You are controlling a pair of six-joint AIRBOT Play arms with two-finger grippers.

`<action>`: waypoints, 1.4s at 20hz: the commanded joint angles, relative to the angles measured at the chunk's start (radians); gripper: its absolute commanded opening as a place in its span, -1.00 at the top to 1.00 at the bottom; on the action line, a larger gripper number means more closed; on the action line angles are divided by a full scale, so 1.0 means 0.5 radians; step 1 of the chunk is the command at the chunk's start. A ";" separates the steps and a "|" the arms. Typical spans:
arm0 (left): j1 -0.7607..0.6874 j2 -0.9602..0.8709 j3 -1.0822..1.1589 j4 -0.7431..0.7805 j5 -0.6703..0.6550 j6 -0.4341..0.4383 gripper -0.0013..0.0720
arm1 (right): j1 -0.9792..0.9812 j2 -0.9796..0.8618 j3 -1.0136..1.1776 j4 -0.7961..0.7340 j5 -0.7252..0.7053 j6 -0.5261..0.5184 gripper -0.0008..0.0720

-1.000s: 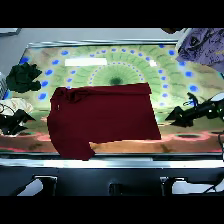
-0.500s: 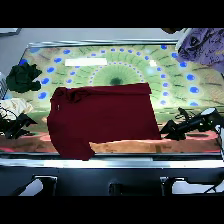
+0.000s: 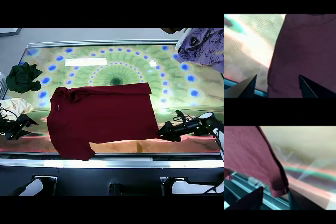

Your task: Fold the clothes and pants, and hang the long-sleeved shirts on hangers.

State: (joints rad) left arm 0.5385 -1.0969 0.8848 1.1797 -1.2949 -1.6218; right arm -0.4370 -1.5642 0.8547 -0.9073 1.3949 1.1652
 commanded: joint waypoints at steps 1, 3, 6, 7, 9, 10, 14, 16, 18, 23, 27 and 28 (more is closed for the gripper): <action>0.038 0.025 -0.047 -0.042 0.018 0.046 -0.66 | 0.001 -0.002 -0.023 0.037 -0.030 -0.042 0.24; 0.143 0.108 -0.201 -0.152 0.062 0.175 -0.66 | 0.001 -0.002 -0.023 0.049 -0.031 -0.053 0.33; 0.401 0.324 -0.573 -0.430 0.130 0.478 -0.66 | 0.017 -0.002 -0.023 0.092 -0.053 -0.068 0.34; 0.455 0.373 -0.688 -0.493 0.147 0.519 -0.66 | 0.060 -0.002 -0.023 0.092 -0.066 -0.101 0.64; 0.473 0.393 -0.874 -0.527 0.121 0.619 -0.66 | 0.192 -0.002 -0.023 0.070 -0.101 -0.124 0.90; 0.457 0.391 -0.943 -0.525 0.108 0.638 -0.66 | 0.243 -0.001 -0.023 0.055 -0.117 -0.108 0.90; 0.378 0.390 -1.081 -0.529 0.117 0.680 -0.66 | 0.285 0.005 -0.022 0.027 -0.118 -0.063 0.90; 0.336 0.388 -1.080 -0.528 0.134 0.679 -0.66 | 0.285 0.031 -0.022 0.010 -0.121 -0.054 0.90; 0.307 0.363 -1.080 -0.528 0.163 0.678 -0.66 | 0.285 0.058 -0.022 0.010 -0.128 -0.055 0.90; 0.274 0.287 -1.080 -0.529 0.307 0.700 -0.66 | 0.285 0.124 -0.022 0.007 -0.123 -0.056 0.90; 0.275 0.283 -1.080 -0.529 0.414 0.734 -0.65 | 0.285 0.172 -0.022 0.008 -0.110 -0.054 0.90; 0.275 0.277 -1.080 -0.529 0.439 0.734 -0.64 | 0.285 0.187 -0.023 0.008 -0.110 -0.049 0.90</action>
State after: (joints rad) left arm 0.6773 -0.9520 0.3458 0.9035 -1.1290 -1.2633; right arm -0.2955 -1.4887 0.8433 -0.9043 1.3350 1.1370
